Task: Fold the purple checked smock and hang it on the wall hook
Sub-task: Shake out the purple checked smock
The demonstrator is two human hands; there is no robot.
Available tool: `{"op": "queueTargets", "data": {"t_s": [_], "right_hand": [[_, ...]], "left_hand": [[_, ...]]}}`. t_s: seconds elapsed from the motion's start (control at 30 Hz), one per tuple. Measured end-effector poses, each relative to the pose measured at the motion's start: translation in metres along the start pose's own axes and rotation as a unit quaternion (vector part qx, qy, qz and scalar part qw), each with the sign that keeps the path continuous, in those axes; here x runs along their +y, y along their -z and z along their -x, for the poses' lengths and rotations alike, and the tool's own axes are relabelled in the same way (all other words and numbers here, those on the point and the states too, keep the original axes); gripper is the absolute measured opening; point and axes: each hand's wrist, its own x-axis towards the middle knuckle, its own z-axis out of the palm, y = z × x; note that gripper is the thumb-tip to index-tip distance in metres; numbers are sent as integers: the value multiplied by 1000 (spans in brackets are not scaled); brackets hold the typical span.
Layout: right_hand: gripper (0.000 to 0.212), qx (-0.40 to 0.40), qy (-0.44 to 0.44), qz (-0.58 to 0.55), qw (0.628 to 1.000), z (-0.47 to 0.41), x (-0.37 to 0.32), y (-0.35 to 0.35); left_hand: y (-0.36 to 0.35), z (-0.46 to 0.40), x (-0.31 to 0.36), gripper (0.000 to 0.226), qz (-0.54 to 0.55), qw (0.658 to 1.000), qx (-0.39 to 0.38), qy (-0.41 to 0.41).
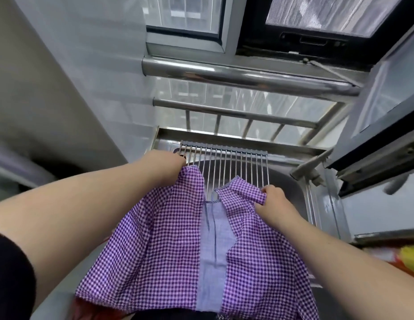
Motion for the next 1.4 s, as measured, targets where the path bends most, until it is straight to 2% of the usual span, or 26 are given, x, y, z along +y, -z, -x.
{"op": "queueTargets", "data": {"t_s": [0.13, 0.3, 0.43, 0.53, 0.63, 0.7, 0.77, 0.83, 0.93, 1.0, 1.07, 1.17, 1.27, 1.33, 1.4], "right_hand": [[57, -27, 51, 23, 998, -7, -18, -1], [58, -60, 91, 25, 994, -17, -43, -10], [58, -87, 144, 50, 984, -26, -59, -29], [60, -87, 191, 87, 974, -37, -69, -39], [68, -89, 205, 101, 969, -50, -75, -48], [70, -102, 210, 115, 965, -56, -76, -53], [71, -109, 216, 137, 960, -62, -77, -59], [65, -103, 217, 151, 959, -69, -78, -63], [43, -94, 210, 150, 962, -73, -79, -68], [25, -109, 200, 149, 962, -76, -78, -68], [16, -134, 180, 150, 963, -78, -78, -66], [31, -140, 140, 113, 974, -80, -74, -61], [45, -135, 76, 22, 988, -78, -68, -52], [49, -132, 52, -20, 990, -77, -64, -46], [44, -139, 55, -23, 988, -75, -61, -37]], "left_hand": [[-2, -20, -9, 41, 19, 1000, -17, 10], [-4, -47, -14, 64, 16, 996, -87, -17], [-17, -71, -9, 61, 50, 986, -160, -16], [-26, -90, 1, 72, 41, 991, -118, -48], [-35, -103, 16, 66, -8, 989, -55, -134], [-44, -109, 25, 60, -46, 979, -56, -191], [-51, -114, 30, 57, -63, 972, -75, -214], [-56, -119, 33, 58, -77, 971, -82, -213], [-60, -121, 32, 58, -95, 969, -80, -214], [-63, -120, 30, 59, -96, 964, -100, -229], [-67, -118, 29, 57, -95, 955, -128, -249], [-72, -115, 31, 54, -119, 941, -154, -277], [-71, -114, 36, 43, -182, 928, -135, -294], [-69, -114, 40, 35, -217, 921, -114, -303], [-67, -114, 43, 28, -212, 922, -116, -302]]}}
